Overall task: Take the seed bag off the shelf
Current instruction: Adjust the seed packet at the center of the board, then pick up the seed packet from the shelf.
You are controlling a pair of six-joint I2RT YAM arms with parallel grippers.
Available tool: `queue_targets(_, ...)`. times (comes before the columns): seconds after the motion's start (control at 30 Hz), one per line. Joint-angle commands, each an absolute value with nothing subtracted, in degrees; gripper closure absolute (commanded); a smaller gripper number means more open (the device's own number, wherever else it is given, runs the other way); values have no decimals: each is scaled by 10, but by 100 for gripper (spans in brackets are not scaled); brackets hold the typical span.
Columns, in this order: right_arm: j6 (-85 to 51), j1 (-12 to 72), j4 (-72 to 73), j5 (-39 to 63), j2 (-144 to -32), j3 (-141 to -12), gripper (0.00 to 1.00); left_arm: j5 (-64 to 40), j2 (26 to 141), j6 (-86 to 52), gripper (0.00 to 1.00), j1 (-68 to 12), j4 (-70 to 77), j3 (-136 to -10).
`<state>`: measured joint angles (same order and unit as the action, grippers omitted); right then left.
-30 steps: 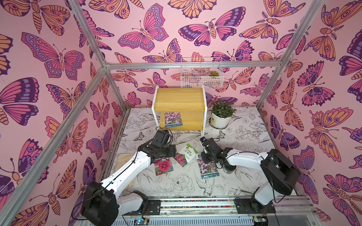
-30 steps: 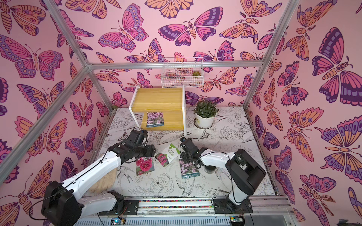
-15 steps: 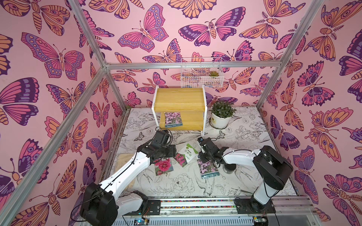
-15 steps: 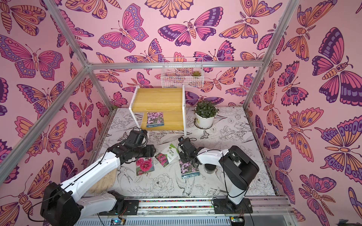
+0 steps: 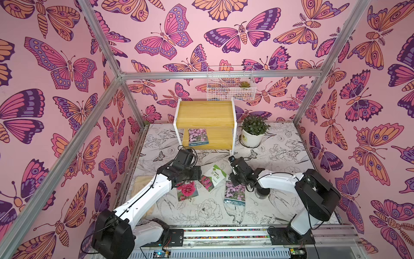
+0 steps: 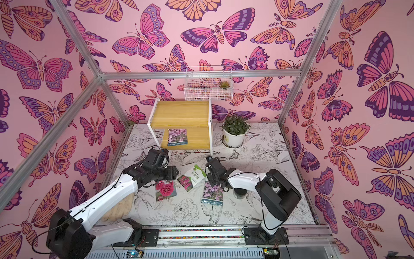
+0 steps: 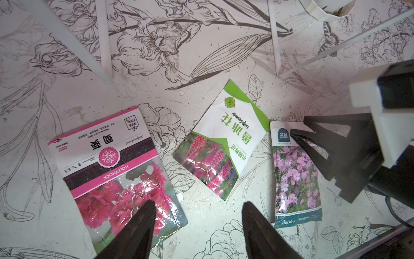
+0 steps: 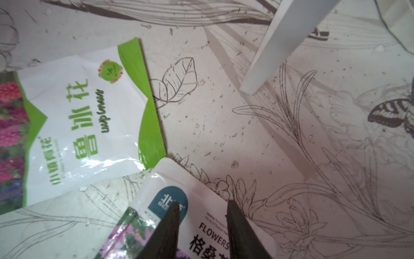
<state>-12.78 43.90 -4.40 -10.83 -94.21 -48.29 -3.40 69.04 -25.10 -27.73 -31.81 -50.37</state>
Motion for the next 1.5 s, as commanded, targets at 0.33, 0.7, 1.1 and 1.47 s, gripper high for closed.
queue_targets(0.33, 51, 574, -105, -104, -787, -556, 23, -76, 595, -236, 26, -134, -334, -489)
queue_targets(0.7, 238, 574, -15, -155, -1015, -734, 17, -142, 565, -276, 26, -91, -283, -383)
queue_targets(1.1, 315, 573, -36, -176, -1119, -893, 14, -187, 551, -283, 27, -75, -269, -368)
queue_targets(1.47, 307, 533, -145, -112, -1229, -1059, 10, -193, 543, -286, 26, -71, -266, -363)
